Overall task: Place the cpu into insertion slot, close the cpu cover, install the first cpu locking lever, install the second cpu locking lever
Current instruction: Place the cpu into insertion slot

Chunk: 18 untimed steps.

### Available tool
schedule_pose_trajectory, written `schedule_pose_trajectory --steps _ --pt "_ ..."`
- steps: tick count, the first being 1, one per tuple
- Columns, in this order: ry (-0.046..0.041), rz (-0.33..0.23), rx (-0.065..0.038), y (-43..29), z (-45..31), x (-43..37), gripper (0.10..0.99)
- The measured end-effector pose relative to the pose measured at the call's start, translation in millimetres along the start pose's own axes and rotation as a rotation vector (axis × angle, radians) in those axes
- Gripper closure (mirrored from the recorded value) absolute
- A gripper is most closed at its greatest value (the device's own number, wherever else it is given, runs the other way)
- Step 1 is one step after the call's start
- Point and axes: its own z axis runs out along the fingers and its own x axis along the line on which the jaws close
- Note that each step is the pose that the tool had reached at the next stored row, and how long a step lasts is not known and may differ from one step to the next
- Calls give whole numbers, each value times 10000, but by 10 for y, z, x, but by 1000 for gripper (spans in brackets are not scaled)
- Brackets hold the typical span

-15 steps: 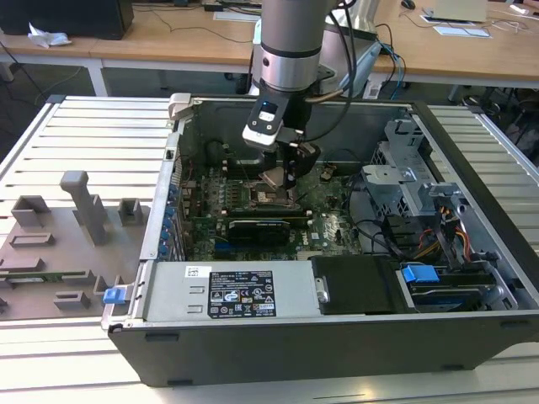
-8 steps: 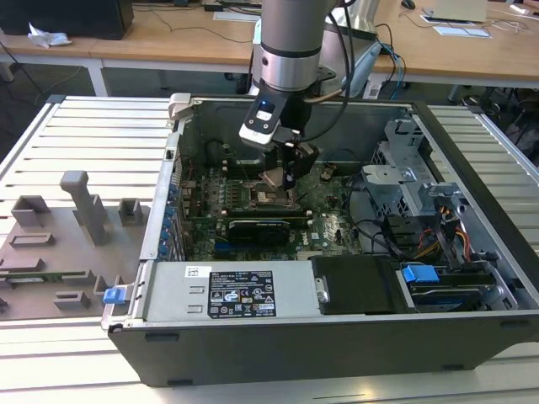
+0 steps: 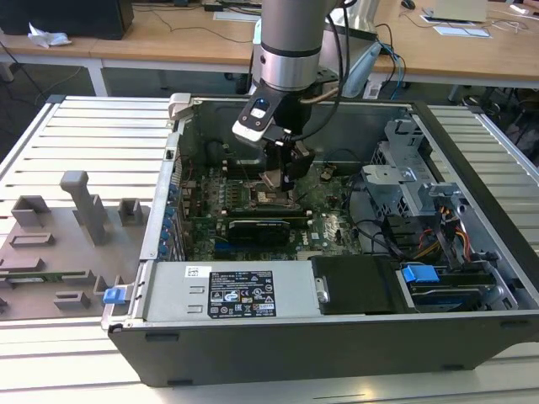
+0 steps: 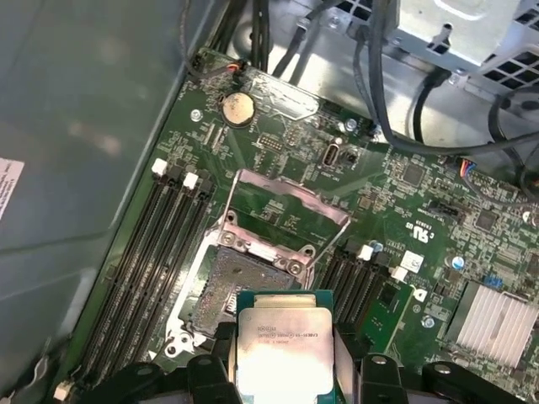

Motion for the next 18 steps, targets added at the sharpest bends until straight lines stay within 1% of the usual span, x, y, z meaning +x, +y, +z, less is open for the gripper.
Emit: schedule_pose_trajectory --steps 5,10,14,18 --pt "-22 372 18 0 1 0 541" --pt "-40 936 41 0 2 0 541" --pt "-44 1163 49 0 3 0 541" --pt "-66 1677 71 0 4 0 541"
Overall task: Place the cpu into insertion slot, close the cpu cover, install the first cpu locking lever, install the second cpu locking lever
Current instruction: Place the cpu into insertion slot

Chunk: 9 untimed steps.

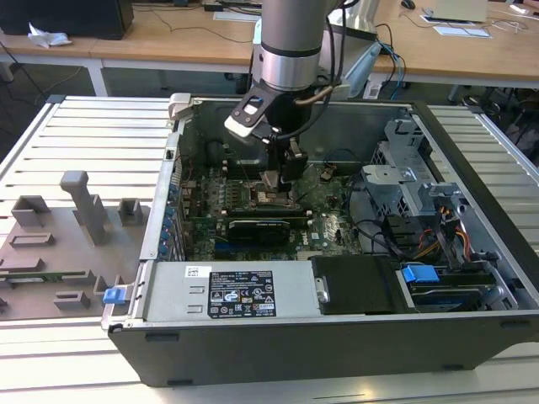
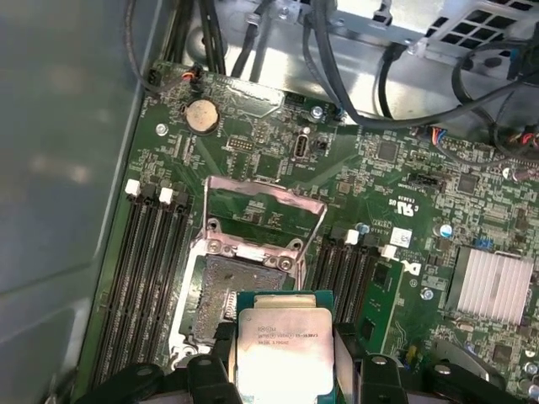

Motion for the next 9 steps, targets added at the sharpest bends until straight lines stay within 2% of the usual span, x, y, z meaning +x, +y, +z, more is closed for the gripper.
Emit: schedule_pose_trajectory --steps 9 --pt "-52 912 42 0 3 0 541"
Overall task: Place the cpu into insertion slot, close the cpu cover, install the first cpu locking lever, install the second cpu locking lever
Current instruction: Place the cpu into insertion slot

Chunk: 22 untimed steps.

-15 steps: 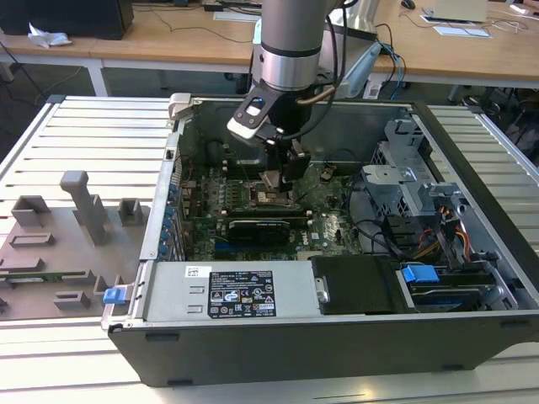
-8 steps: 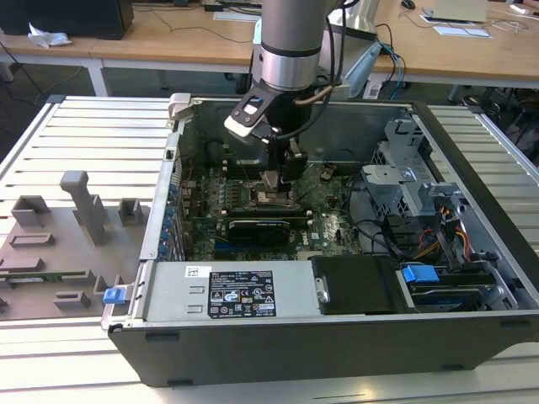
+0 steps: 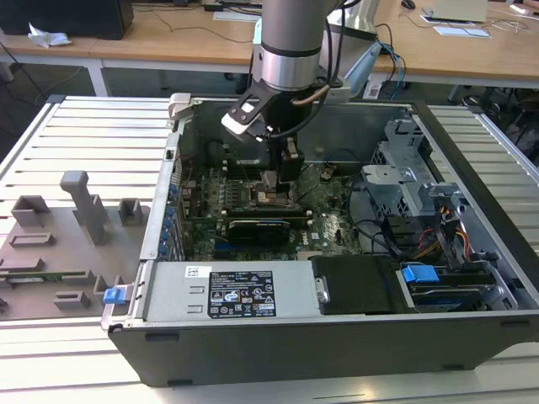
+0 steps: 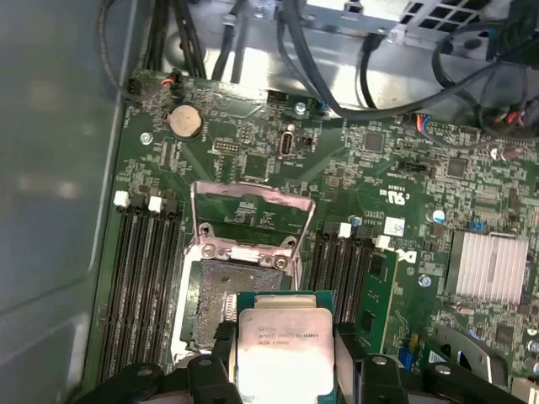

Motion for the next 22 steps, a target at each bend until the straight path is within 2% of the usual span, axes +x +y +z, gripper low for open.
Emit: schedule_pose_trajectory --steps 6,13,22 --pt "-72 685 36 0 2 0 541" --pt "-68 709 34 0 8 4 541" --pt "-71 729 37 0 108 22 541"
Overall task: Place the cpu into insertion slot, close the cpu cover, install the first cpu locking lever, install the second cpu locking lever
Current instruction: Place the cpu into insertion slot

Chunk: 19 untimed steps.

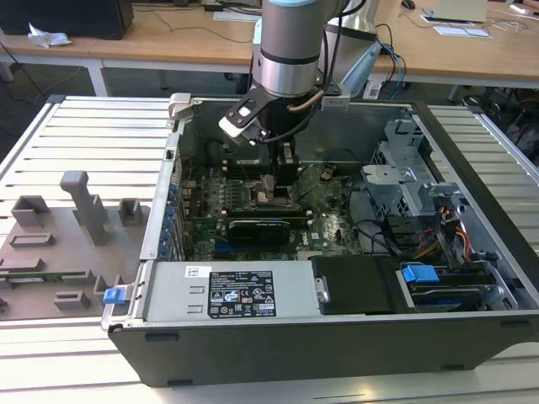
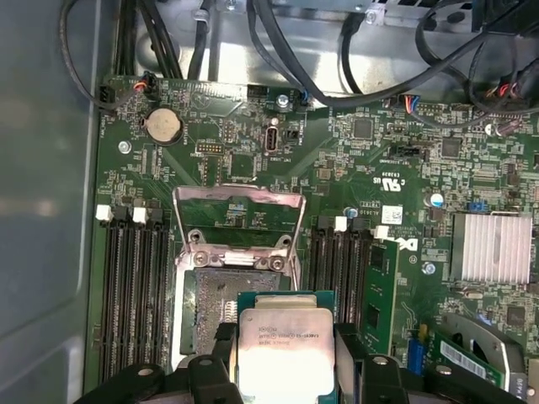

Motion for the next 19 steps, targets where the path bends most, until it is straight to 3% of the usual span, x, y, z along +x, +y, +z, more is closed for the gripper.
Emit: schedule_pose_trajectory --steps 7,13,19 --pt "0 24 1 0 99 29 541" --pt "9 119 5 4 219 158 541" --pt "15 340 14 -6 295 209 541"
